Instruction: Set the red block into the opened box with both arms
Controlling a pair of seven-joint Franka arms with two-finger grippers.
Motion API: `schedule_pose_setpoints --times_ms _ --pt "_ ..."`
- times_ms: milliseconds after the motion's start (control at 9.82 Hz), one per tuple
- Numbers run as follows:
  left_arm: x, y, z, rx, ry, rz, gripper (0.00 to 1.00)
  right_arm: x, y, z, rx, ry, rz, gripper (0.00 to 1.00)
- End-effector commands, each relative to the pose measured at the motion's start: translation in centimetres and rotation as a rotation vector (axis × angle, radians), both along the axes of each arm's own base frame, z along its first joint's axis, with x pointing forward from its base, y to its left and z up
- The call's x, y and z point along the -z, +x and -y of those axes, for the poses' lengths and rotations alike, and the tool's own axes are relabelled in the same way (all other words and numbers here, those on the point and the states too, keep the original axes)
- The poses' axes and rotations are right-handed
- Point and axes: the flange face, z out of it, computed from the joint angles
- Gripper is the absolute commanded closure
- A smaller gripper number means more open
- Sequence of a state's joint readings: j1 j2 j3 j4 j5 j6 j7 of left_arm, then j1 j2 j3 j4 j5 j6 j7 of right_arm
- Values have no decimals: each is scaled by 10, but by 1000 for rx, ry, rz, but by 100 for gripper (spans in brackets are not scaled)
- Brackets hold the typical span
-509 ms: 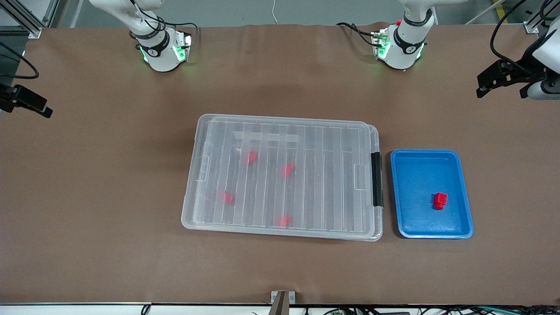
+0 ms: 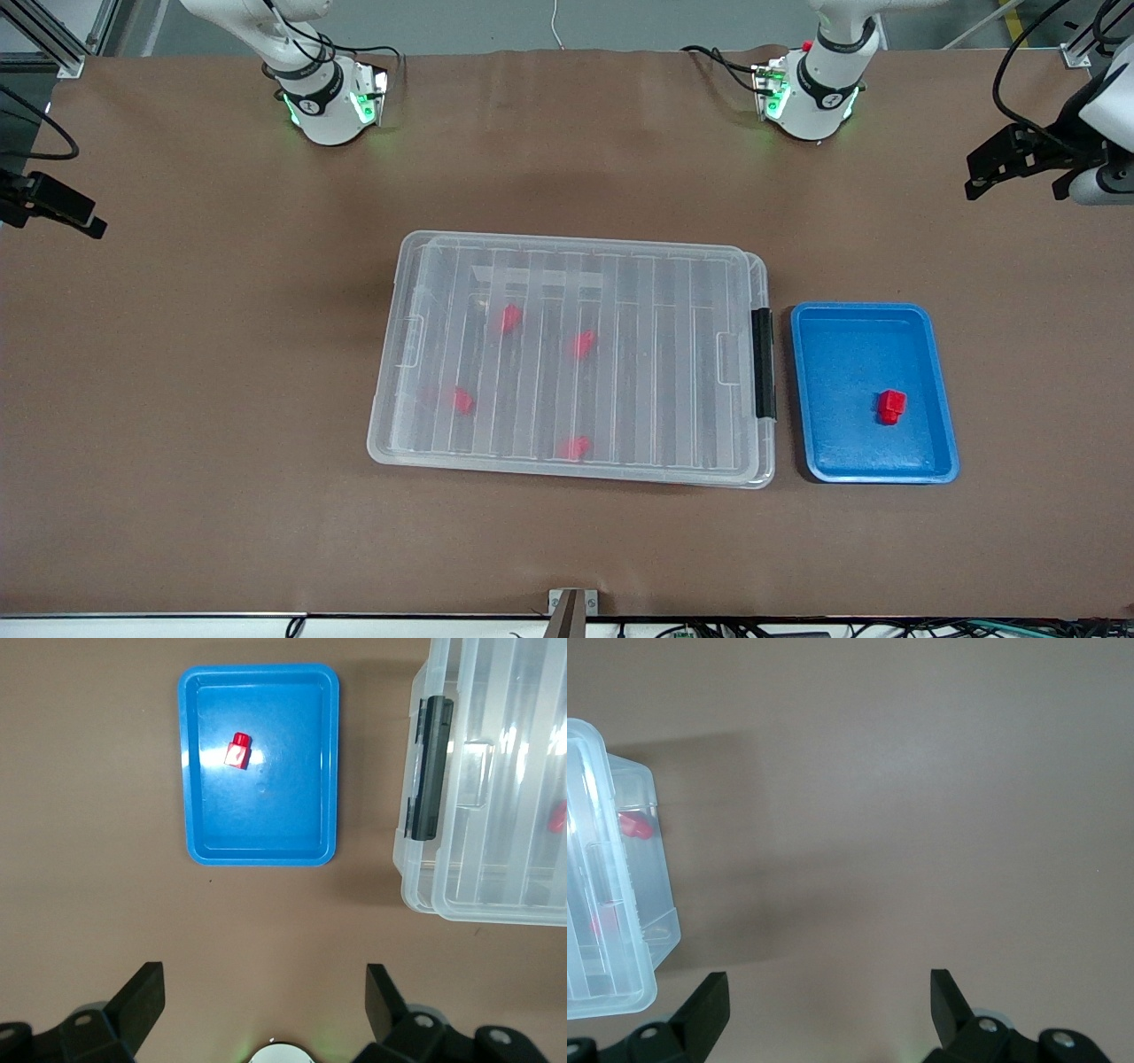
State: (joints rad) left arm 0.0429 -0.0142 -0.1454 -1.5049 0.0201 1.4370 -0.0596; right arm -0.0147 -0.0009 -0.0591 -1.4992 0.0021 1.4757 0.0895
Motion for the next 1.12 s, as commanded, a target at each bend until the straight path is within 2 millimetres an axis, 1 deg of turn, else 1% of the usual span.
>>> schedule_pose_setpoints --times_ms 0,102,204,306,407,509,611,713,815,917,1019 --pt "62 46 -5 2 36 -44 0 8 7 -18 -40 18 -13 0" --pt "97 71 -13 -4 67 -33 0 25 18 -45 -78 19 -43 0" --pt "135 90 -22 -12 66 -51 0 51 33 -76 -118 21 -71 0" --pt "174 105 -24 -14 54 -80 0 85 52 -101 -113 26 -87 0" --pt "218 118 -33 -17 48 -99 0 118 67 -140 -119 33 -91 0" --pt "267 134 -46 -18 37 -106 0 158 79 -180 -117 43 -98 0" --pt "305 147 -50 4 56 -87 0 196 80 -219 -150 39 -109 0" --pt "346 157 -57 42 107 -64 0 232 75 -244 -158 -2 -106 0" --pt "379 162 -61 66 128 -65 1 264 69 -256 -174 -40 -86 0" --pt "411 160 -82 43 114 -96 3 277 65 -261 -185 -37 -80 0" --pt "433 159 -83 62 104 -113 6 280 62 -268 -197 -33 -82 0"
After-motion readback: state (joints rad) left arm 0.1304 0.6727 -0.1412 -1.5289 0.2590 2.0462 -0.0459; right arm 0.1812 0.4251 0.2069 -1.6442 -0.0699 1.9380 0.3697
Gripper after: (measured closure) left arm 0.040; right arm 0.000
